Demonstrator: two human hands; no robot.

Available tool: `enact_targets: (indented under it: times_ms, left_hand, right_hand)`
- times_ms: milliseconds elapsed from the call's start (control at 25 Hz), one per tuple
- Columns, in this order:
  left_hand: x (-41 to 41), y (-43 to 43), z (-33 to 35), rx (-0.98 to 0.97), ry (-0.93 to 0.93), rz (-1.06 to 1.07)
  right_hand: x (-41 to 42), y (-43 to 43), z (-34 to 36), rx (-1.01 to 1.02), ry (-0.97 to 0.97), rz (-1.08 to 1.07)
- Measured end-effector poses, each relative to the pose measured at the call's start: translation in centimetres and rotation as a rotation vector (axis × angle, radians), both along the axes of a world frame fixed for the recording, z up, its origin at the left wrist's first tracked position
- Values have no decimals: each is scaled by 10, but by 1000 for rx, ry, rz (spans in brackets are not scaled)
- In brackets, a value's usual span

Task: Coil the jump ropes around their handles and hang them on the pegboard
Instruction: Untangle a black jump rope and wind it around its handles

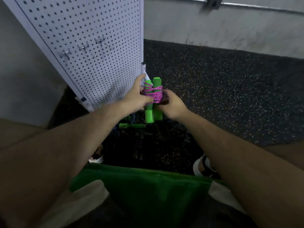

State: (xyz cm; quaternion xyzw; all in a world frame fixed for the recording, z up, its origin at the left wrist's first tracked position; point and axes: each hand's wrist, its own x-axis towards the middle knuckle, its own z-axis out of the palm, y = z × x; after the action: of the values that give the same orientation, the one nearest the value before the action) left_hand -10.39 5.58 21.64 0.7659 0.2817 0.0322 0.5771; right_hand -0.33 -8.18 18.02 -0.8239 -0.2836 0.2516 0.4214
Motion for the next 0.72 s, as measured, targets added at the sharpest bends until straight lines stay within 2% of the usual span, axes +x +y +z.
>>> enact_targets:
  times_ms: [200,360,440,560,640,720]
  left_hand:
    - [-1,-21,-96,-98,232,21]
    - [-2,-61,-153,-58,310,-79]
    - [-5,-78,-178,94,391,-166]
    - [-13,-93,-203,473,539,-423]
    - [-15,-97,-210,565,521,-540]
    - [-12,-98,-211,563,524,-581]
  right_hand:
    - [-2,-30,-67,-239,189,63]
    - [-17,-65,-121,-378,189,86]
    - [-24,-80,-138,-484,179,120]
    - [-31,-99,-161,-541,197,159]
    - [-32,-107,-171,-562,204,173]
    - [-29,-111,-179,-591,233,195]
